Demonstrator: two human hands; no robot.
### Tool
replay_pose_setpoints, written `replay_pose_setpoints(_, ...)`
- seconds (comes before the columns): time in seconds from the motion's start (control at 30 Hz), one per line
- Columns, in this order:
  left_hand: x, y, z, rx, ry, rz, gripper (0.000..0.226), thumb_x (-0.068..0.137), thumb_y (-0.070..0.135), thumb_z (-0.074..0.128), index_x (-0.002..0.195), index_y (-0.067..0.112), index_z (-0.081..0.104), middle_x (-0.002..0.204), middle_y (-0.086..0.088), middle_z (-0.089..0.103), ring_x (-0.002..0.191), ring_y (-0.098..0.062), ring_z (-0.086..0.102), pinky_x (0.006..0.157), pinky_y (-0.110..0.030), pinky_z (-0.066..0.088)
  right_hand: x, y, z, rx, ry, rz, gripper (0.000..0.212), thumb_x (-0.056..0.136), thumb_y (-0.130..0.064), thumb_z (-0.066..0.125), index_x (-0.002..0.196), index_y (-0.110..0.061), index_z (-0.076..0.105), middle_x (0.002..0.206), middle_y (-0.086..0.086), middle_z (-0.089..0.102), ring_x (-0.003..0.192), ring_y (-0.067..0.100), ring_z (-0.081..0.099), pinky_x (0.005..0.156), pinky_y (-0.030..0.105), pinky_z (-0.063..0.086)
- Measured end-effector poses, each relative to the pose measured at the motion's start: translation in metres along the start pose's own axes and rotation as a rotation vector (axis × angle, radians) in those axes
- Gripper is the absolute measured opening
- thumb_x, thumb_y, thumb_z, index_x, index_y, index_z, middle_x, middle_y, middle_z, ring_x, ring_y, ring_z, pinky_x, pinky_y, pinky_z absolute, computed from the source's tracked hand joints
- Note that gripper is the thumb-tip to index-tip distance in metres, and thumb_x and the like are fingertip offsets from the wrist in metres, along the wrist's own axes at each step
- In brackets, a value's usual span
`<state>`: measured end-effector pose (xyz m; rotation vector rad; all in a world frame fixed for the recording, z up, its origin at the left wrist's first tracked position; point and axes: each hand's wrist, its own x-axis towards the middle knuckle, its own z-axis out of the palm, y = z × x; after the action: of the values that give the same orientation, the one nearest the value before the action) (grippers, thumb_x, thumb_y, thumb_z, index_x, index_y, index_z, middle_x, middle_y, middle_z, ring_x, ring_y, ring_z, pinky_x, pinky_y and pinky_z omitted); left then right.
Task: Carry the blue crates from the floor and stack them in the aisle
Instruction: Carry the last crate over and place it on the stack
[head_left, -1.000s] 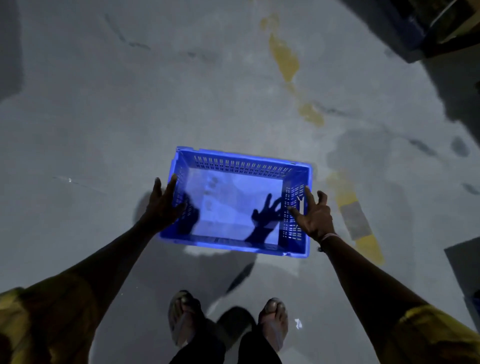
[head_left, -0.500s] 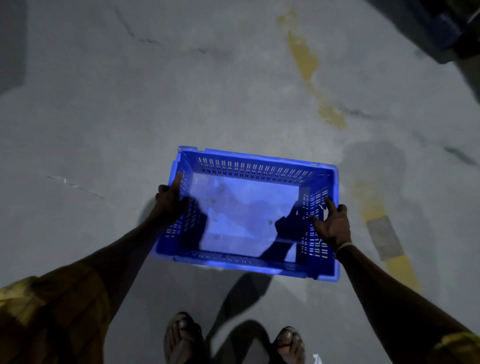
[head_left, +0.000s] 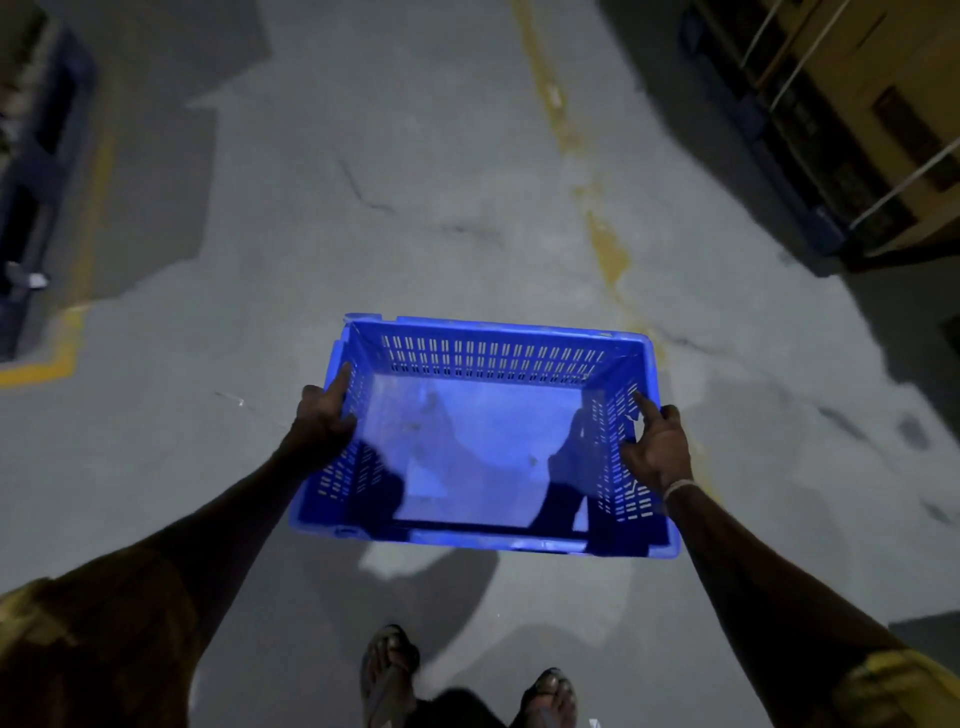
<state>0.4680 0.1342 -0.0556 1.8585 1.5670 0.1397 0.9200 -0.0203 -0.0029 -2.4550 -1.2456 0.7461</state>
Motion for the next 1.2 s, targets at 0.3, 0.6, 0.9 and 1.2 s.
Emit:
replay_pose_setpoints(0.3, -0.106, 0.067, -0.200, 0.034, 0.174, 0.047, 0.086, 0.080, 0.052, 0.028, 0.162, 0.030, 0.012, 0.109, -0.017, 0.040, 0.110, -0.041, 0.050, 0.097, -0.042, 0.041, -0.044, -0.160, -0.150, -0.033, 0.048, -0.196, 0.073, 0.079, 0.006, 0.057, 0.148, -0.013, 0.046, 0.129, 0.022, 0.047, 0.100, 0.042, 0.061, 0.089, 0.036, 0.046)
replay_pose_setpoints(0.6, -0.247, 0.119, -0.351, 0.030, 0.343, -0.022, 0.089, 0.076, 0.066, 0.024, 0.160, 0.043, 0.004, 0.113, -0.005, 0.034, 0.096, -0.039, 0.056, 0.080, -0.041, 0.044, -0.104, -0.290, -0.261, -0.021, 0.040, -0.430, 0.069, 0.083, 0.007, 0.052, 0.149, -0.012, 0.044, 0.132, 0.027, 0.046, 0.111, 0.043, 0.057, 0.096, 0.036, 0.043)
replay_pose_setpoints(0.9, -0.394, 0.128, -0.446, -0.031, 0.603, -0.048, 0.066, 0.085, 0.032, 0.037, 0.150, 0.042, 0.041, 0.109, -0.021, 0.070, 0.091, -0.036, 0.067, 0.069, -0.040, 0.045, -0.165, -0.419, -0.292, -0.018, 0.010, -0.710, 0.066, 0.085, 0.006, 0.050, 0.148, -0.011, 0.046, 0.117, 0.027, 0.054, 0.099, 0.045, 0.059, 0.091, 0.039, 0.048)
replay_pose_setpoints(1.2, -0.536, 0.072, -0.472, -0.126, 0.885, -0.412, 0.062, 0.087, 0.018, 0.047, 0.149, 0.017, 0.049, 0.138, -0.020, 0.061, 0.124, -0.039, 0.059, 0.094, -0.041, 0.045, -0.236, -0.561, -0.227, -0.050, -0.126, -0.969, 0.065, 0.084, 0.006, 0.053, 0.147, -0.010, 0.048, 0.114, 0.028, 0.058, 0.106, 0.043, 0.058, 0.093, 0.032, 0.041)
